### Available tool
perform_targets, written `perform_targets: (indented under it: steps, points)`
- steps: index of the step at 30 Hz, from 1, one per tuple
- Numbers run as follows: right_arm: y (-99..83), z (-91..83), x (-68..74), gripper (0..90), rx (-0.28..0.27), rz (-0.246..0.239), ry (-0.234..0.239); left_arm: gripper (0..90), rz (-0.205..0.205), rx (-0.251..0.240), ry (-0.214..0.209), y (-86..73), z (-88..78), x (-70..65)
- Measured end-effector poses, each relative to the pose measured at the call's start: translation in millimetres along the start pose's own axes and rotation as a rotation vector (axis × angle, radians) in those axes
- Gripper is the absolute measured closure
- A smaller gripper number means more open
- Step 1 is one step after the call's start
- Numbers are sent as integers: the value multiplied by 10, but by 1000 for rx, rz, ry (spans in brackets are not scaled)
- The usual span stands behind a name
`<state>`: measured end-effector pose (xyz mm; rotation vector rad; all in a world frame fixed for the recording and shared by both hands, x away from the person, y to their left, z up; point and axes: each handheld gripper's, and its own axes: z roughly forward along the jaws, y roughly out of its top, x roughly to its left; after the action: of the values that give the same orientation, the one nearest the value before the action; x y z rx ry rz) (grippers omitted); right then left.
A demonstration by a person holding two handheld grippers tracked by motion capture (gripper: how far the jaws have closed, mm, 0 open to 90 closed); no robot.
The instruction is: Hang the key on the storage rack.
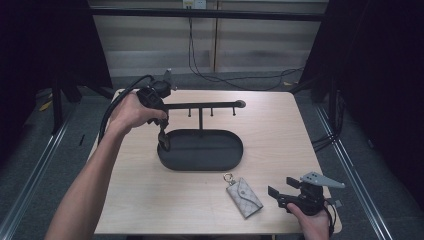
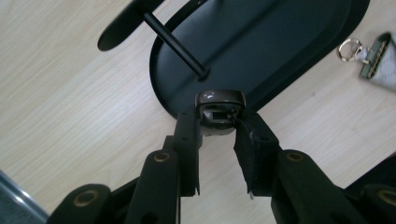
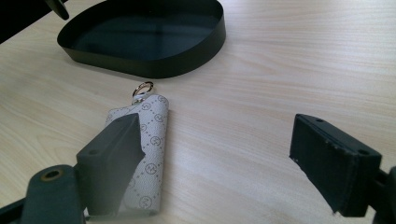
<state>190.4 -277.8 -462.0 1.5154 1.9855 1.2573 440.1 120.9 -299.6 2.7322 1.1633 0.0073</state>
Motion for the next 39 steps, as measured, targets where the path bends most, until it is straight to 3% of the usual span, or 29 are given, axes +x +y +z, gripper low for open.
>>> perform_targets:
  steps: [2,18,26,33,34,39]
  points:
    - [-1,-1,0,166,2,1,0,708,-11,1,-13,17,42,8]
    - [0,7,0,166,3,3,6,707,-71,10,34,170,109,47]
    - [0,6,-1,167,4,3,6,706,-99,3,35,180,142,58]
    - [1,11,1,167,7,1,6,699,-86,-18,19,134,148,83]
    - [1,12,-1,167,7,2,6,680,-91,-24,31,121,147,84]
    - [2,15,4,167,8,1,3,499,-108,-87,9,13,116,138]
